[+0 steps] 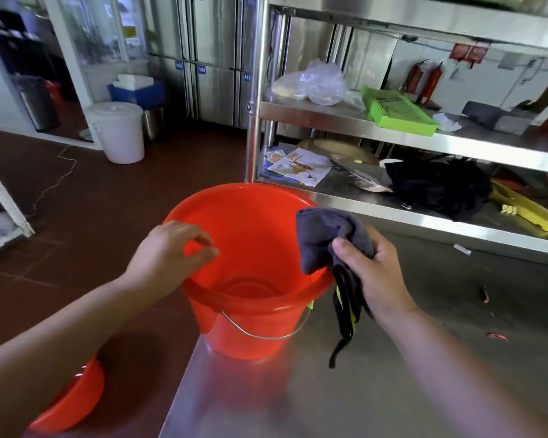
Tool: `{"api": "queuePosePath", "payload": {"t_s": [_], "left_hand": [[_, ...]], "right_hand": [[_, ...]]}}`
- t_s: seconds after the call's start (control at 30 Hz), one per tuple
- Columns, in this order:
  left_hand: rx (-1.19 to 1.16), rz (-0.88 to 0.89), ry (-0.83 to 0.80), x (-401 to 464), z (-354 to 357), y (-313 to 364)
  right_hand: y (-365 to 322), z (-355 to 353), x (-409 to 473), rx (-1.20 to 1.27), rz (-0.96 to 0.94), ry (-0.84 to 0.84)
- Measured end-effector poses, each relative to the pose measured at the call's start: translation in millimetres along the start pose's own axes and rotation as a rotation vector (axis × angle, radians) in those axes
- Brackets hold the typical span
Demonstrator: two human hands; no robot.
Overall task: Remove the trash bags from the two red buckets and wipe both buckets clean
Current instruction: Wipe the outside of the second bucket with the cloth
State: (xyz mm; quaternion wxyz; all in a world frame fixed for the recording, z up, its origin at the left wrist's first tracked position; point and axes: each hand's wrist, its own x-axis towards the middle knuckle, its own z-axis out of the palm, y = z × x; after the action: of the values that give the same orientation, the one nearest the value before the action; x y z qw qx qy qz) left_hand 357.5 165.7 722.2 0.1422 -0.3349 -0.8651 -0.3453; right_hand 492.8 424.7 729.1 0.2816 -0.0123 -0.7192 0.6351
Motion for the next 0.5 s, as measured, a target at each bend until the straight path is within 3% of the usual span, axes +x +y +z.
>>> {"api": "queuePosePath", "payload": {"t_s": [0.17, 0.27, 0.4, 0.5], "left_hand": [[-0.500, 0.072, -0.175, -22.8, -10.5, 93.9], [-0.731, -0.020, -0.092, -41.6, -22.4, 115.4], [-0.667, -0.060, -0.071, -71.3, -48.4, 104.8], [-0.334, 0.048, -0.100, -94.7, -62.7, 87.6]], "right_hand": [[-42.1, 37.1, -43.1, 0.184, 0.067, -0.038], [-57.3, 63.3, -71.5, 0.303, 0.178, -0.069], [-60.9, 92.9, -108.8, 0.509, 0.349, -0.111], [-55.6, 109.4, -139.2, 0.323, 0.327, -0.051]]}}
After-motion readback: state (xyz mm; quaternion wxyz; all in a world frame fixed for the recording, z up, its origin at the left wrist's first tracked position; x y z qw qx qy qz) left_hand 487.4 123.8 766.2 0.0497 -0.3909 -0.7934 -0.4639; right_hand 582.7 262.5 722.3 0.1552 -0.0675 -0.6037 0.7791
